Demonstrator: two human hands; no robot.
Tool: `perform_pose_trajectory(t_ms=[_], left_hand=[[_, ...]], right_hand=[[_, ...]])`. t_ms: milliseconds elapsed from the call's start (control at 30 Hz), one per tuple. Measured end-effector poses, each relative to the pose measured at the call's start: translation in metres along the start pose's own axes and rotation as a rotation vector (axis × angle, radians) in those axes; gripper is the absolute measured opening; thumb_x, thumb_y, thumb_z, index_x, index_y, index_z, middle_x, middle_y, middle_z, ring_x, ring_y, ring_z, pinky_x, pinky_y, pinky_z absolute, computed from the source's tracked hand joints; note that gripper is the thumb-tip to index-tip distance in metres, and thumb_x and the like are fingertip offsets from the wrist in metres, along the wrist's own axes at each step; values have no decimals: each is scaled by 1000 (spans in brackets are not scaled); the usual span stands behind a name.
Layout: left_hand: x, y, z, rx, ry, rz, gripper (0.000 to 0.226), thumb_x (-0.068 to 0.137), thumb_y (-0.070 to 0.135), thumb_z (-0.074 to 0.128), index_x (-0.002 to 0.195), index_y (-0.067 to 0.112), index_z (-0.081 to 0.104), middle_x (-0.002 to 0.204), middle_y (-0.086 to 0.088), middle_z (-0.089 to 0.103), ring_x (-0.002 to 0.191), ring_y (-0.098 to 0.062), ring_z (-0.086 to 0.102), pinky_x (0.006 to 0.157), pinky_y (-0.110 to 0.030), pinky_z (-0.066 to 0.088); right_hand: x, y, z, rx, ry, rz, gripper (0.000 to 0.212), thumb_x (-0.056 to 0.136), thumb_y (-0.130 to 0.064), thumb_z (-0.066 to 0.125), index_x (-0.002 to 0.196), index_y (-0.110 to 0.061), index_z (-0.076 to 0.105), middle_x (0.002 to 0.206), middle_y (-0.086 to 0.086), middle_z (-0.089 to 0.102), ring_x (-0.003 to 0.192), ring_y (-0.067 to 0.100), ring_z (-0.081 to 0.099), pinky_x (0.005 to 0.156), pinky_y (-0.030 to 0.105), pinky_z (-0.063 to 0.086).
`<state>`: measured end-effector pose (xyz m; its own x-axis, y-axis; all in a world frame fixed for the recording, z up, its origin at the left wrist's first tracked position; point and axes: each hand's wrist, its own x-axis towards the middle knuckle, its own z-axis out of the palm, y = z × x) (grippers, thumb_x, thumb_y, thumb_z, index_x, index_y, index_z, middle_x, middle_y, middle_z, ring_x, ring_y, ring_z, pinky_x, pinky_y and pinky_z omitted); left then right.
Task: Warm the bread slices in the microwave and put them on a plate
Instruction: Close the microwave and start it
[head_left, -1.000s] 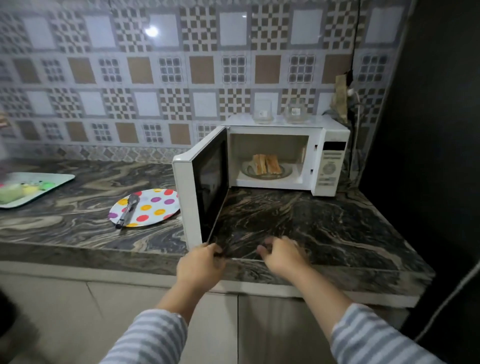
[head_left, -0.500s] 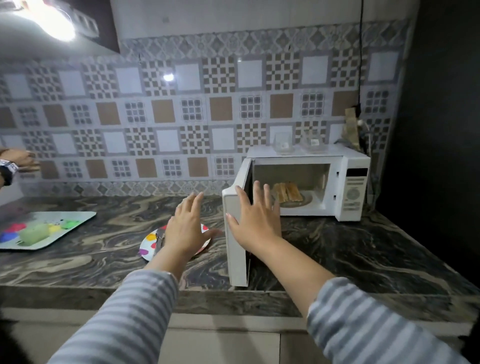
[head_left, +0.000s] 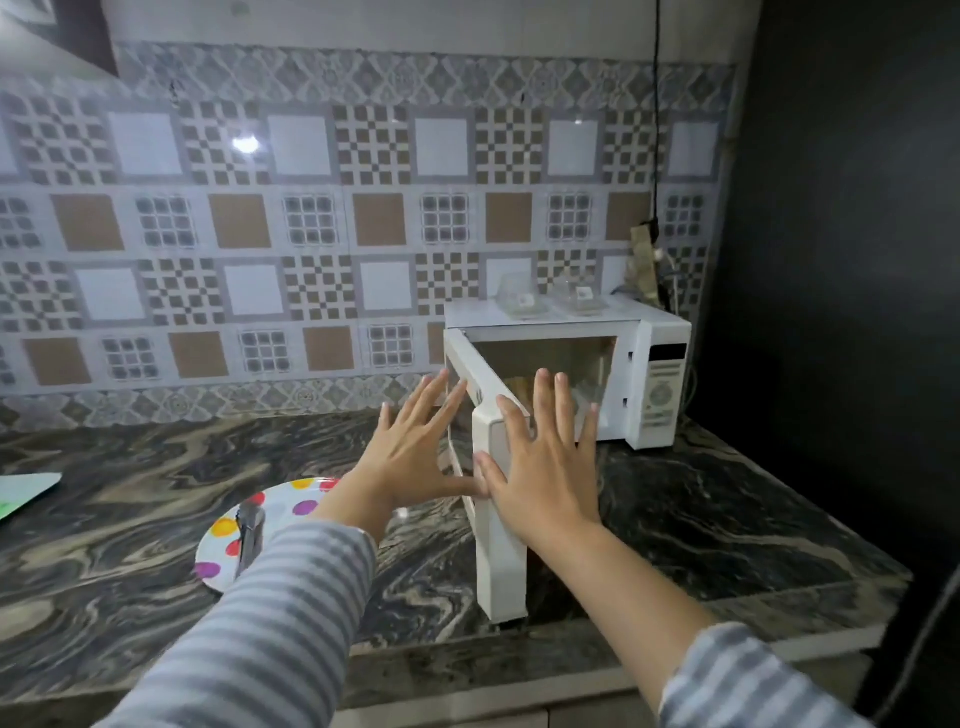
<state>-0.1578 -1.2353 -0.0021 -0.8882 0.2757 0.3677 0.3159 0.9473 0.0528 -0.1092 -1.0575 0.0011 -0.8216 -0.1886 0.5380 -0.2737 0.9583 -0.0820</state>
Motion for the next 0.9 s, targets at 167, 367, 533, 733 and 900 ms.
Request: perform_pose_trajectory(t_ms=[167, 367, 533, 733, 900], left_hand=[[44, 40, 17, -48, -18, 104, 132, 53, 91, 50, 146, 35, -25, 154, 12, -30, 141, -10, -29, 116, -58, -5], [99, 89, 46, -21, 74, 104, 133, 55, 93, 46, 150, 25, -18, 157, 12, -23, 143, -11, -27, 116, -59, -5], [148, 124, 77, 53, 145, 15, 130, 57, 96, 34, 148, 24, -23, 157, 6, -25, 142, -15, -30, 113, -63, -7], [199, 156, 124, -27, 312, -89, 118, 64, 91, 29, 147, 27, -24, 156, 6, -26, 142, -17, -30, 111, -61, -10], [223, 190, 180, -240, 424, -156, 92, 84, 69, 37, 150, 31, -13, 161, -1, -4, 148, -22, -4, 113, -59, 8]], right_hand=[[9, 56, -1, -23, 34, 62, 64, 95, -59, 32, 151, -37, 12, 159, 11, -20, 143, 28, -27, 115, 54, -12], [29, 129, 4, -24, 24, 118, 64, 96, -58, 32, 151, -40, 7, 159, 8, -20, 143, 26, -28, 114, 52, -13], [65, 198, 24, 7, 0, 112, 66, 96, -56, 33, 151, -42, -1, 159, 7, -18, 143, 25, -28, 115, 54, -12], [116, 268, 56, 118, -17, 32, 65, 96, -53, 38, 149, -46, 2, 161, 5, -12, 143, 20, -27, 116, 54, -11], [158, 311, 79, 178, -4, -71, 65, 95, -53, 41, 149, -46, 5, 161, 4, -10, 142, 17, -27, 115, 52, -11]])
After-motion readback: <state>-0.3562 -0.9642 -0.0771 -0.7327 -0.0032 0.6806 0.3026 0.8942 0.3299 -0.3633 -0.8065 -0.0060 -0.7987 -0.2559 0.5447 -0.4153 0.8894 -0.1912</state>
